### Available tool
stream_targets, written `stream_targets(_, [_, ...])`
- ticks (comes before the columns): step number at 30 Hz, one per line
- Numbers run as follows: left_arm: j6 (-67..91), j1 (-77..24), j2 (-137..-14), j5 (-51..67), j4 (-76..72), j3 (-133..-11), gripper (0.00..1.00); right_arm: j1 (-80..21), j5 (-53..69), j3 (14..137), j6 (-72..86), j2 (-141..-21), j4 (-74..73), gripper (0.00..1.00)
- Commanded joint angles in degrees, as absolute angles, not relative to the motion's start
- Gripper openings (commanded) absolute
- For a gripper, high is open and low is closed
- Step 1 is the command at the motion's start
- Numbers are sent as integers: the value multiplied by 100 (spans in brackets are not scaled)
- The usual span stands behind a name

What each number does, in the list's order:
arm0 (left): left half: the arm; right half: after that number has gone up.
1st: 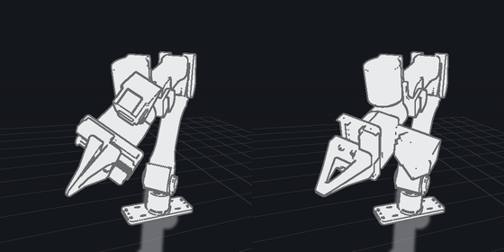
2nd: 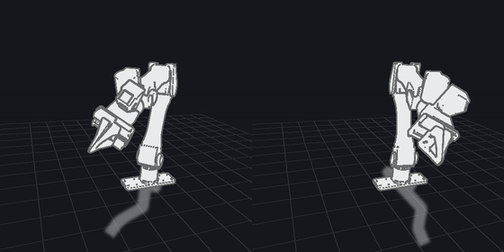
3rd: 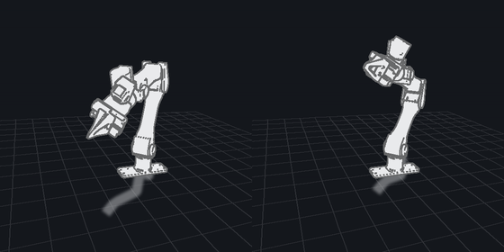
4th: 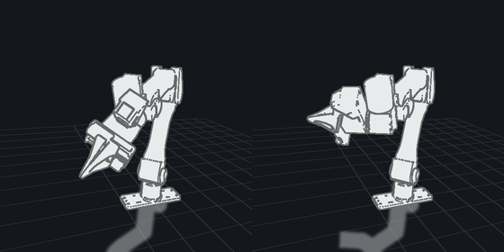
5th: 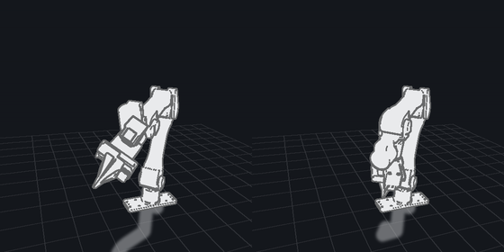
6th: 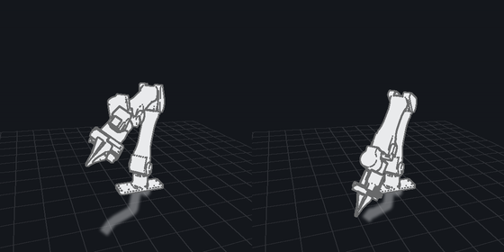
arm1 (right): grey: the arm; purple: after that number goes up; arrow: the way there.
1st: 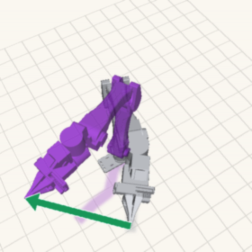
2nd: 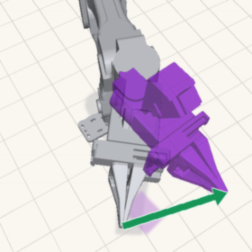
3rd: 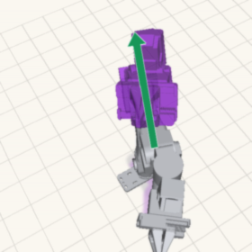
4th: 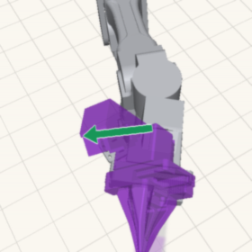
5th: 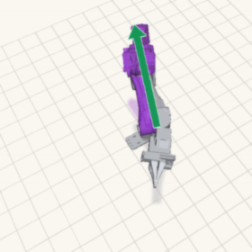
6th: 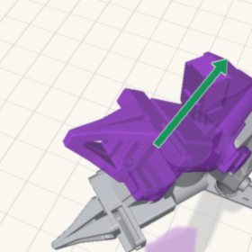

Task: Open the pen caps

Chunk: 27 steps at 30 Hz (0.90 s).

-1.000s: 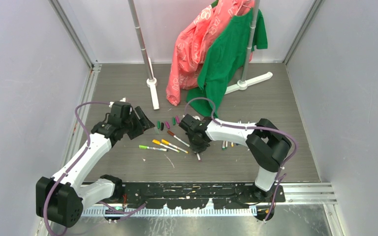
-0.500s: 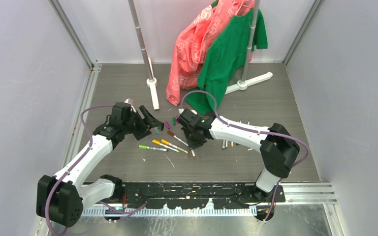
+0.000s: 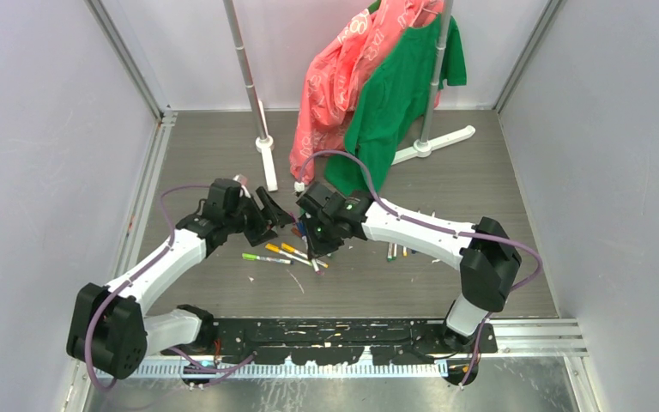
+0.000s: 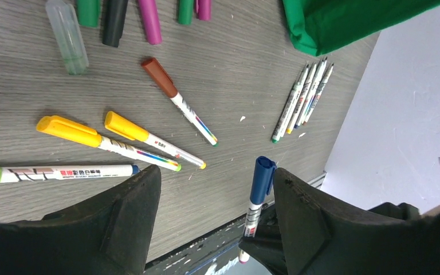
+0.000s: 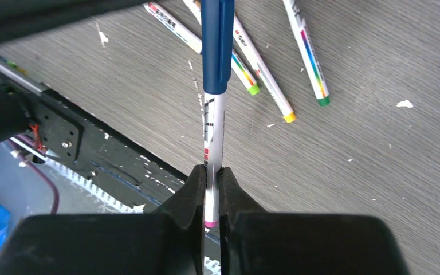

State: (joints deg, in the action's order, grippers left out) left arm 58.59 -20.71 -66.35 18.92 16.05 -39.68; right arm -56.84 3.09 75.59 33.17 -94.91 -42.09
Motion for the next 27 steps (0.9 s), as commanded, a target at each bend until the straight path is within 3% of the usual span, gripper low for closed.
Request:
stream_targets(1, [5915,-2206,-6737,2091,1221,-4102,71,-5713,657,7936,3374,-9524,-4093,1])
stream_targets(13, [5979,-2418,-6992,2025,1010,-4157,64,-5717,1064,8151,3342,-9766,-4028,1])
stream_targets(20, [6020,-2549,-7187,2058,845,-4166,52,-5711,1154,8377,3288,-9924,-4059,1])
stream_targets(27, [6027,-2566,-7227,2060,764,-4140,33,-5717,1236,8467,3270,-10017,-4056,1])
